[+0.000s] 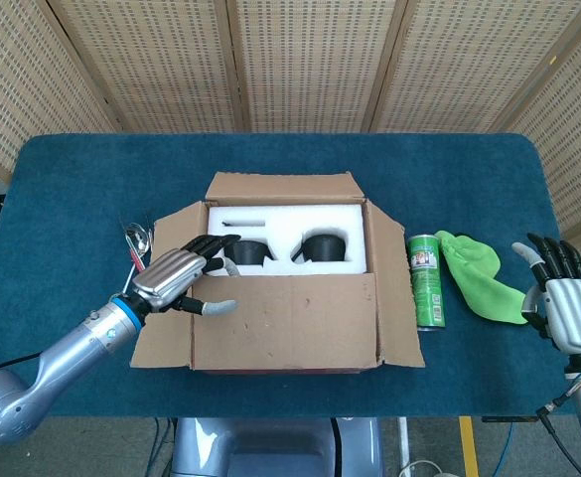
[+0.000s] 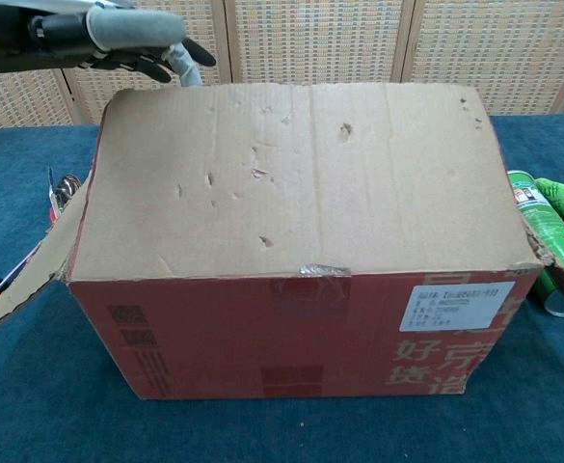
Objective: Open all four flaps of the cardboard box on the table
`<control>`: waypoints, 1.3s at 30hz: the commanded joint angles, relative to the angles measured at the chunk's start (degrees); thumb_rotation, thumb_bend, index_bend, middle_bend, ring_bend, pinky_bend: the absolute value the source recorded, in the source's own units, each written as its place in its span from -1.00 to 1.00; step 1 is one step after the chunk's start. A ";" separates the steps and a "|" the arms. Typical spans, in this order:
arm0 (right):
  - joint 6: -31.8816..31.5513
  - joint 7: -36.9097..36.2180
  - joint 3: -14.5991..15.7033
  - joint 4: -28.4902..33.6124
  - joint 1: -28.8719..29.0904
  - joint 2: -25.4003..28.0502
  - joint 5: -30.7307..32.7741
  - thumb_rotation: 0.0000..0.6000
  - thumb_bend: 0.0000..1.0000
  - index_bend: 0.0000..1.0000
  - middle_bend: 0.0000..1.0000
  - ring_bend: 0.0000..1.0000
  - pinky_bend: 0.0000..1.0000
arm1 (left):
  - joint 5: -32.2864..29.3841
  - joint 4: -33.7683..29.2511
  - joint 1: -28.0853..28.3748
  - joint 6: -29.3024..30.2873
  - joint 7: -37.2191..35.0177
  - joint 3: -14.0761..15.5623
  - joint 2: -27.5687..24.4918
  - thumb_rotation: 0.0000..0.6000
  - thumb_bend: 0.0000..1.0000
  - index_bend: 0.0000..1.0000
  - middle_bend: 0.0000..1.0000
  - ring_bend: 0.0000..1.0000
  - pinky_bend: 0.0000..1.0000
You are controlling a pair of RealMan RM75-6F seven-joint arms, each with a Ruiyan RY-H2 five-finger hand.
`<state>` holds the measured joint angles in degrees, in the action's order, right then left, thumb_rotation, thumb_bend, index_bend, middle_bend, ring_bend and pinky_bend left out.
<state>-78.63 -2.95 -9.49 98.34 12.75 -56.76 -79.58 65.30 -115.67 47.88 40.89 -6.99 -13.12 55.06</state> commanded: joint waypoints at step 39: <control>0.93 3.72 -0.27 2.53 0.89 0.31 1.01 1.00 0.86 -0.72 -0.86 -1.00 -1.00 | 65.60 17.73 9.82 26.39 -101.97 21.78 -12.50 -0.76 -0.70 -0.30 -1.00 -1.00 -1.00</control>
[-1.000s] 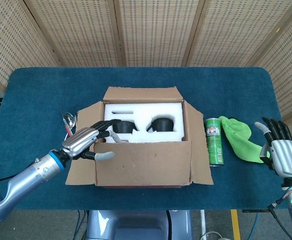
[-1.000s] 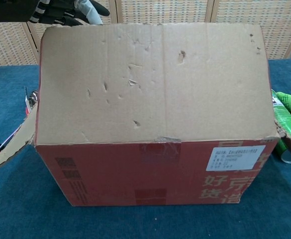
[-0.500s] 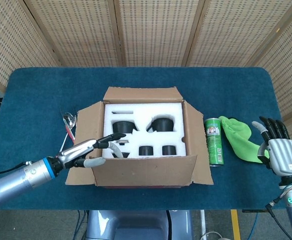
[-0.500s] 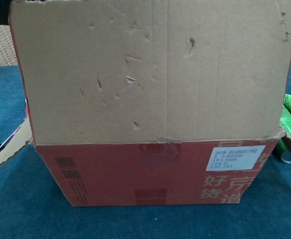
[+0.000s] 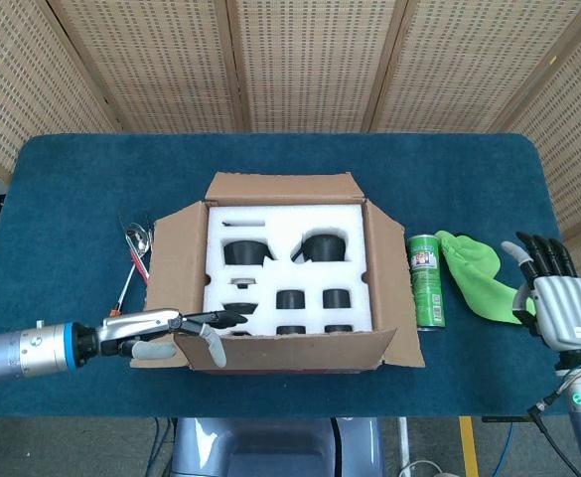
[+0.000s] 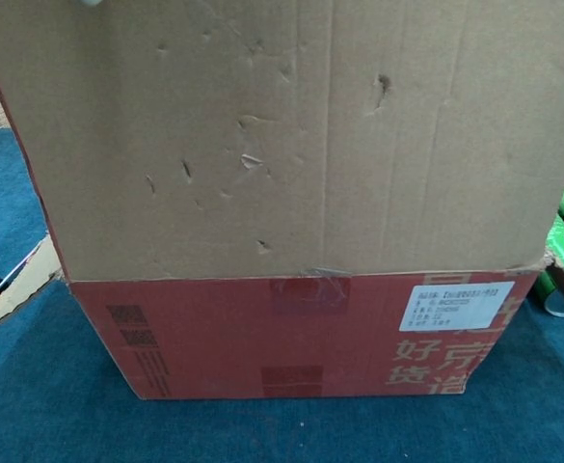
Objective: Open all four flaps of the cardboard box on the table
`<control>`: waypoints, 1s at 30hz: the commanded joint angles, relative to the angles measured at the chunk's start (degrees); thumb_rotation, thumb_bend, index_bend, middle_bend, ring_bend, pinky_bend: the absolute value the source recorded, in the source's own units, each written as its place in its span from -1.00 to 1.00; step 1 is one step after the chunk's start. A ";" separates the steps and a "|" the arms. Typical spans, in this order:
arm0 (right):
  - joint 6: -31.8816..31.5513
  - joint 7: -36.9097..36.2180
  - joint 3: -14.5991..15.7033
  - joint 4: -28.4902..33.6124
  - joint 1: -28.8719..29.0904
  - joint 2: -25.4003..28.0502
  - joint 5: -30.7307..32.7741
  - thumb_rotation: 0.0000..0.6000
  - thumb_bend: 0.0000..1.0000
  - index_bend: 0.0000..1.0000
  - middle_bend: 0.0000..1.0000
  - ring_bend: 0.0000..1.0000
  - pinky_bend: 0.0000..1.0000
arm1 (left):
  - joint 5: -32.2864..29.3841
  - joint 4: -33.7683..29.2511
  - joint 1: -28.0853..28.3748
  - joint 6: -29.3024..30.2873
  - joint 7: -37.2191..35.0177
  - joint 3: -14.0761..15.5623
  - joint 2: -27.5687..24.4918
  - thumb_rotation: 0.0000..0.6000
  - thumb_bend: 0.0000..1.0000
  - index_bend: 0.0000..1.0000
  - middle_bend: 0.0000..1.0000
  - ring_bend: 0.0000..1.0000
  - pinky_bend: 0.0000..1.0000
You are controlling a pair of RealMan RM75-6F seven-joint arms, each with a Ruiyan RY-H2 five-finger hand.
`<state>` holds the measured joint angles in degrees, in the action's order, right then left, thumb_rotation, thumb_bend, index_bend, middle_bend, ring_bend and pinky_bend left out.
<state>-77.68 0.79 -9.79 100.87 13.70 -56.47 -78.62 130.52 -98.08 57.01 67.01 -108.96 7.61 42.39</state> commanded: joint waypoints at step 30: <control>-0.16 -0.38 0.34 0.27 -0.40 0.44 -0.18 1.00 0.86 -0.72 -0.86 -1.00 -1.00 | 4.44 -0.86 5.03 11.58 0.03 10.75 0.62 -0.77 -0.70 -0.30 -1.00 -1.00 -1.00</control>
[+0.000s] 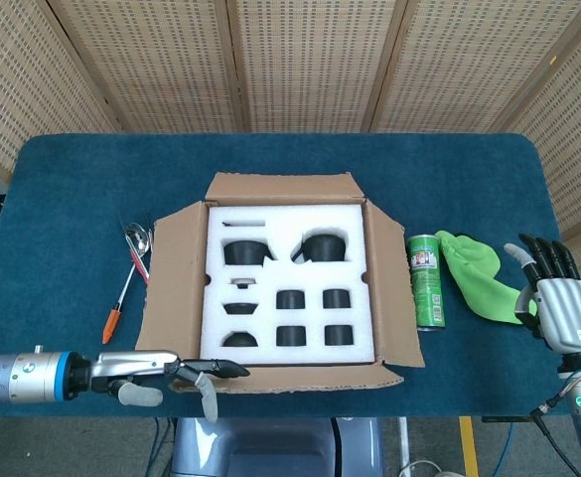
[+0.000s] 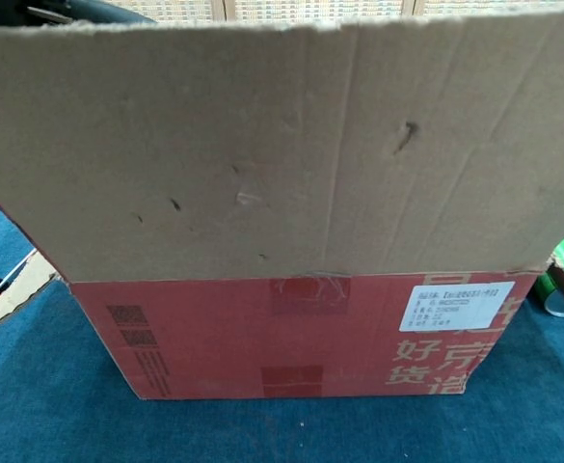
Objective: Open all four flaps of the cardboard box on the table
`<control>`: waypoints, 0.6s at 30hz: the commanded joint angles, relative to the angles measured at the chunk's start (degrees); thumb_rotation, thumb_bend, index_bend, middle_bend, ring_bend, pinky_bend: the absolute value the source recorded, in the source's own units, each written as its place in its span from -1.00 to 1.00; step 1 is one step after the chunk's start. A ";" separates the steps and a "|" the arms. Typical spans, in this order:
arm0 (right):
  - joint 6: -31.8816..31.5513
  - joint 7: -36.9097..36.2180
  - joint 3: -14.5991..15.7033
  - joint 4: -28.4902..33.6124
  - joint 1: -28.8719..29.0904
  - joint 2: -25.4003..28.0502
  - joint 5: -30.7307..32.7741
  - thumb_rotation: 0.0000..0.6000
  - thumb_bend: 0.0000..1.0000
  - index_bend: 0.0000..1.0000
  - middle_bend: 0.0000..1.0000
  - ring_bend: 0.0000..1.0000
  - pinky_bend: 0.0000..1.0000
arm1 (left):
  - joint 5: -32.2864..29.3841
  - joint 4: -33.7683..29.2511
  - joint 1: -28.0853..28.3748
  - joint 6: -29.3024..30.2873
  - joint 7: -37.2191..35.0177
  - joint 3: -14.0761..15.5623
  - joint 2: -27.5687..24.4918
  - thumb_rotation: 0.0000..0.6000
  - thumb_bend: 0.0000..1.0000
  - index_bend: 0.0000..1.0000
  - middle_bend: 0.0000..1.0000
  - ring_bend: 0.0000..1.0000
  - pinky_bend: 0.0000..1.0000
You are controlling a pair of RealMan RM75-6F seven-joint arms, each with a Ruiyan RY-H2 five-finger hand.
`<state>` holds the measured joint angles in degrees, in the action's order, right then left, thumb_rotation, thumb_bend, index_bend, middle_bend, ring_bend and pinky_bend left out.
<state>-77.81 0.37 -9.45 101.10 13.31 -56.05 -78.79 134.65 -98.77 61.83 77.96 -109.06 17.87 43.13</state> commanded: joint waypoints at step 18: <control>-0.26 -0.06 0.11 0.49 -0.29 0.47 -0.11 1.00 0.86 -0.72 -0.86 -1.00 -1.00 | -1.89 -1.96 1.86 -0.63 6.54 3.84 -0.71 -0.78 -0.70 -0.30 -1.00 -1.00 -1.00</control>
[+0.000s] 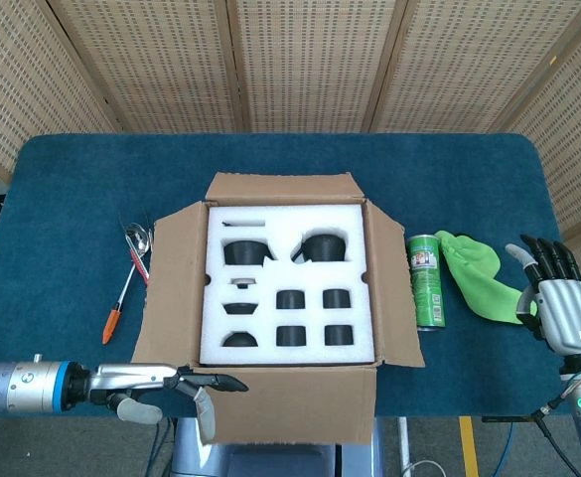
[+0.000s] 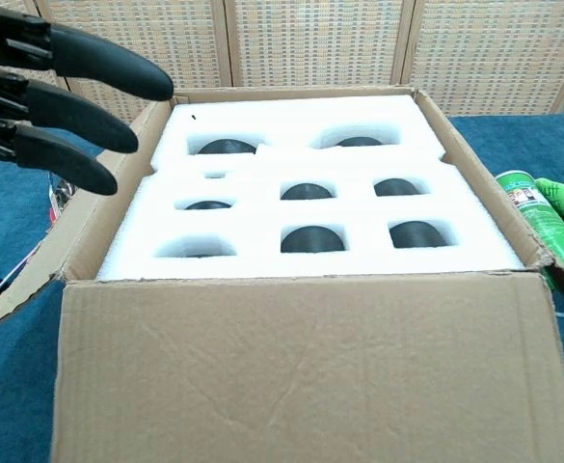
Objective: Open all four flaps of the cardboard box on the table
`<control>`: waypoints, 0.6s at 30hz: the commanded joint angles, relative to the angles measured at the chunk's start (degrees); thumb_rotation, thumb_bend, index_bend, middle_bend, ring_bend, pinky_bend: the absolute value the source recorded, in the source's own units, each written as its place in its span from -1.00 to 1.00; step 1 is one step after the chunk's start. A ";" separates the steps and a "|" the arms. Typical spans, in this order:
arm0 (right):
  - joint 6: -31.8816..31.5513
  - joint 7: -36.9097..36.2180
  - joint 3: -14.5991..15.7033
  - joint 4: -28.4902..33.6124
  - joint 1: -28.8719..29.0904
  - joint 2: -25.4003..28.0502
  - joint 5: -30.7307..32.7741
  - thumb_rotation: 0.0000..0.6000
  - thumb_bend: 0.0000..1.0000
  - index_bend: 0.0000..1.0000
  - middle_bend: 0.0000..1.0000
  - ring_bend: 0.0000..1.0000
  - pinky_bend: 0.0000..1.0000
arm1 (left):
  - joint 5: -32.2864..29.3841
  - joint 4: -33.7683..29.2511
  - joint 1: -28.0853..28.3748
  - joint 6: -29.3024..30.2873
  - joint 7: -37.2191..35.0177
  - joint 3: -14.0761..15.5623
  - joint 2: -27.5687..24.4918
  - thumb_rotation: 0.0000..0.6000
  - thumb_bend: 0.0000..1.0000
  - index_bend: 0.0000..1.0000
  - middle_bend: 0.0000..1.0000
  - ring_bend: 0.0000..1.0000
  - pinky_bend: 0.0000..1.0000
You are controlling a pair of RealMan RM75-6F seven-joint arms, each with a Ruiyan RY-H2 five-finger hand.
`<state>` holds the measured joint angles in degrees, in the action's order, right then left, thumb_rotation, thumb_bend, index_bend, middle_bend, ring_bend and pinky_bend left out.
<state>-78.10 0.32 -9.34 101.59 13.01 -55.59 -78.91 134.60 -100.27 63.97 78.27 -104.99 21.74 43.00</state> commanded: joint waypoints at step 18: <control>1.01 -0.55 -0.10 -1.86 0.44 -1.10 0.88 1.00 0.86 -0.72 -0.86 -1.00 -1.00 | -28.61 -10.17 -12.85 -15.02 48.49 -6.19 -3.94 0.21 -0.46 -0.31 -1.00 -1.00 -1.00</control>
<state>-77.13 -0.21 -9.44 99.82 13.44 -56.62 -78.09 112.37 -107.97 55.11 65.56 -64.66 17.78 39.07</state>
